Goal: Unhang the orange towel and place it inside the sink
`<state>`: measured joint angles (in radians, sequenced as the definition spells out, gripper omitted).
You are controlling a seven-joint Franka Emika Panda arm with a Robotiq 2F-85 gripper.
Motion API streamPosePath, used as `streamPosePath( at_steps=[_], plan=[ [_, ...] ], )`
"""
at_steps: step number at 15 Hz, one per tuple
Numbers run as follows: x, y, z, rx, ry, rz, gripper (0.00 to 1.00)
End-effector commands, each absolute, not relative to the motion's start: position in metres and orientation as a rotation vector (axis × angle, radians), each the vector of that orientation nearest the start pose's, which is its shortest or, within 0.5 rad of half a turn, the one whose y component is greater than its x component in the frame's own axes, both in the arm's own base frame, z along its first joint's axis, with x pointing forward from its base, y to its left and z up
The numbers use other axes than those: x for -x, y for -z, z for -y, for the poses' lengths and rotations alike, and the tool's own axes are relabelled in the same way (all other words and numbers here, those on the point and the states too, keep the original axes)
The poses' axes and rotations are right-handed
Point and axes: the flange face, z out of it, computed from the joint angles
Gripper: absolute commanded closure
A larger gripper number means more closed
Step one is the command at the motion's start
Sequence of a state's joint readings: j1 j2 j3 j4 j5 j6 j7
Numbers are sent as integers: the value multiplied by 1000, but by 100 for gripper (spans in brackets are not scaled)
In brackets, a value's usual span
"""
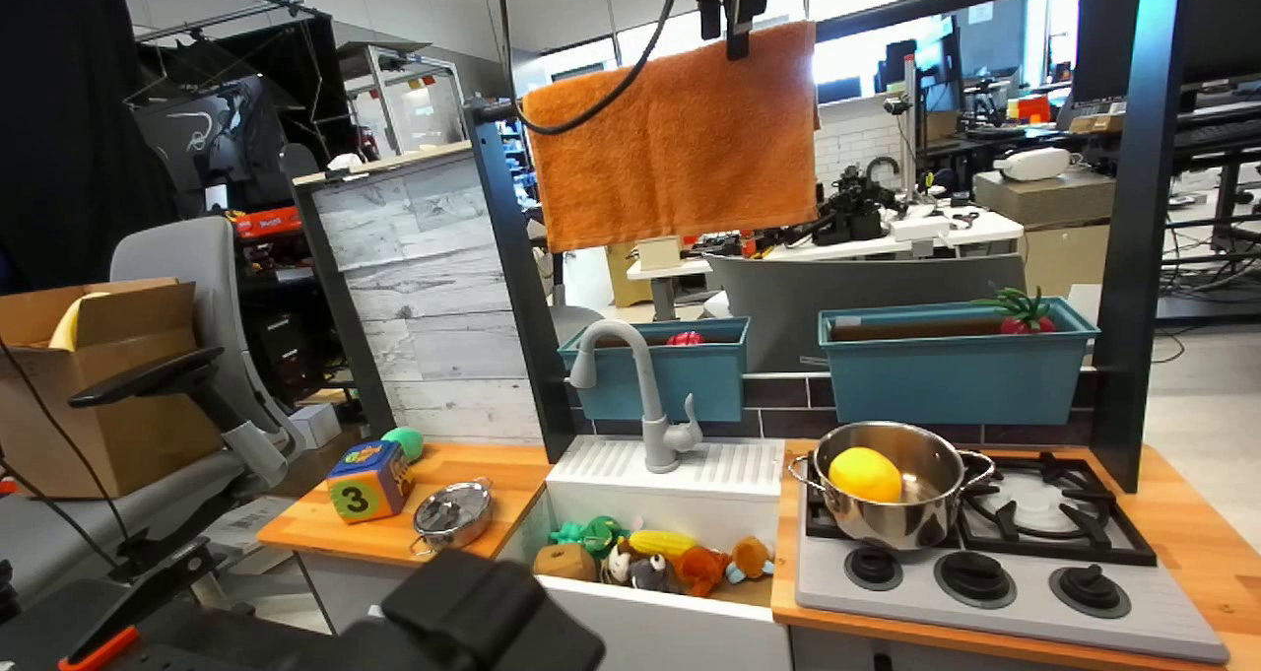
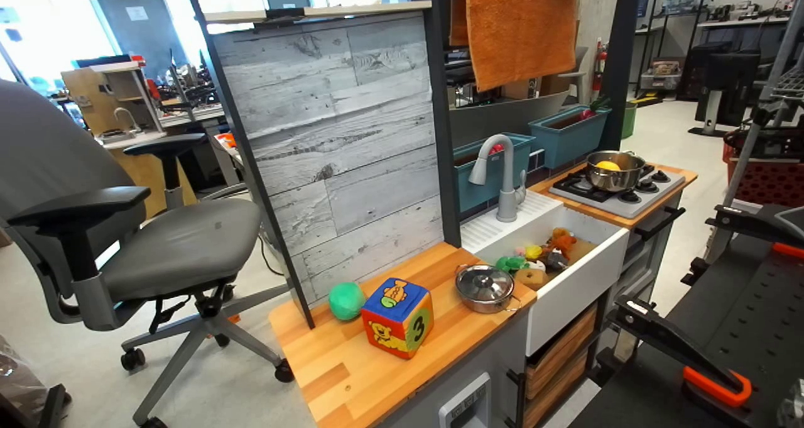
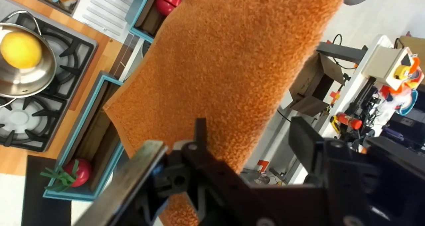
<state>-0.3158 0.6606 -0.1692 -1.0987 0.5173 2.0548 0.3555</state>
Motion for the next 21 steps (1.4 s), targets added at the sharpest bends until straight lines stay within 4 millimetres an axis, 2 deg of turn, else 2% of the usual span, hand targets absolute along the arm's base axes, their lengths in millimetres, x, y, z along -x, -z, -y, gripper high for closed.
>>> streamPosePath(
  at_steps=[1,6,10,13,16,19,21],
  plan=[
    [-712,-482,298,2428,438,-1272,67],
    [-705,-487,304,2435,395,-1273,99],
    [-687,-497,299,2461,327,-1187,99],
    [-651,-530,299,2534,277,-1004,99],
    [-597,-547,298,2635,148,-805,99],
    [-544,-542,298,2729,-20,-653,99],
    [-531,-524,297,2797,-155,-583,99]
  ],
)
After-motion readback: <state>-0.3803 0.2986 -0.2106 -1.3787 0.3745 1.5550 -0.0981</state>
